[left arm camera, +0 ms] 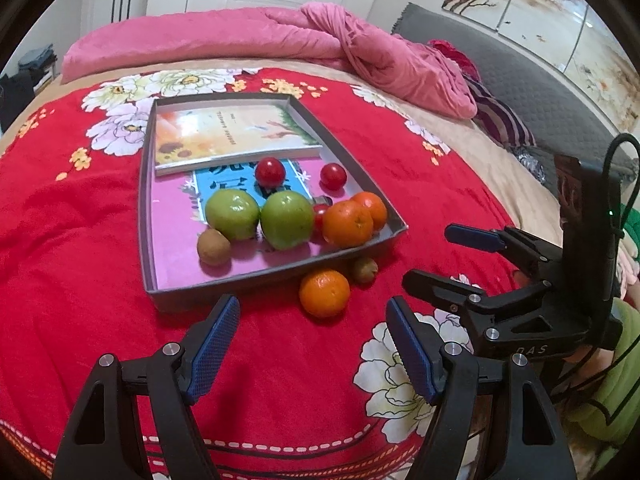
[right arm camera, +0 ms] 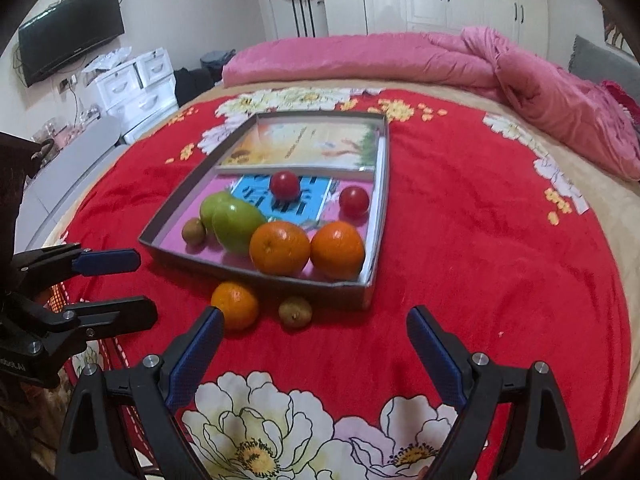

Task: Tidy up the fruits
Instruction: 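Move the right tool to the last kiwi while the left tool approaches the last orange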

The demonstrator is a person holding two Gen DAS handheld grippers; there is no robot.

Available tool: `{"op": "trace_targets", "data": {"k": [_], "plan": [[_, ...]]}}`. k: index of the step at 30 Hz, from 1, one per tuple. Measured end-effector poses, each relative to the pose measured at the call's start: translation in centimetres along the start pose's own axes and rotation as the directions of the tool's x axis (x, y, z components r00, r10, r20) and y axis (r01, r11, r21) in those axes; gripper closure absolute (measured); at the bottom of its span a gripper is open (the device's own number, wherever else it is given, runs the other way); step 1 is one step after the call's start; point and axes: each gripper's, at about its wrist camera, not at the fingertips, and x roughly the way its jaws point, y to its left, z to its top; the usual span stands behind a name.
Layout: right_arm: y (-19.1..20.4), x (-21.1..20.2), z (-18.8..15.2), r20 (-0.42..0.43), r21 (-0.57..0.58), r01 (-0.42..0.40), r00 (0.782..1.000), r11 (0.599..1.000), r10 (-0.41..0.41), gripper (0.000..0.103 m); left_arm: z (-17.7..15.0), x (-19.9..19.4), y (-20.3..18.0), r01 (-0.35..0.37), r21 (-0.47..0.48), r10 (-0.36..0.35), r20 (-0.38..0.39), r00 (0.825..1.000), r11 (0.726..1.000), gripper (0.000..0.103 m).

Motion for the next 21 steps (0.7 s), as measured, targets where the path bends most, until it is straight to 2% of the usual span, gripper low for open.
{"op": "trace_targets", "data": {"k": [3,9,11,16,21], "plan": [[-0.3,0.7,-0.2,-0.031,0.009,-0.013,0.999,1.0,0.013,0.015,-0.2,0.6,0.0,-0.001,0.008,0.001,-0.017,1.0,1.0,0.026],[-0.5,2.4,-0.3,-0.083,0.017,-0.047,0.995,0.999,0.048,0.039,-0.6,1.8,-0.1,0.005,0.016,-0.004,-0.047,0.999,1.0,0.026],[-0.3,3.0,-0.3,-0.097,0.009,-0.056,0.994,0.998,0.056,0.048,-0.5,2.3,-0.1,0.005,0.021,-0.004,-0.055,0.998,1.0,0.029],[0.4,4.2,-0.2,-0.124,-0.013,-0.084,0.989,0.996,0.081,0.062,-0.6,3.6,-0.2,0.007,0.03,-0.004,-0.086,0.996,1.0,0.042],[1.1,5.3,0.0,-0.138,-0.042,-0.081,0.988,0.996,0.075,0.077,-0.4,4.5,-0.4,0.016,0.041,-0.012,-0.098,0.995,0.999,0.046]]}}
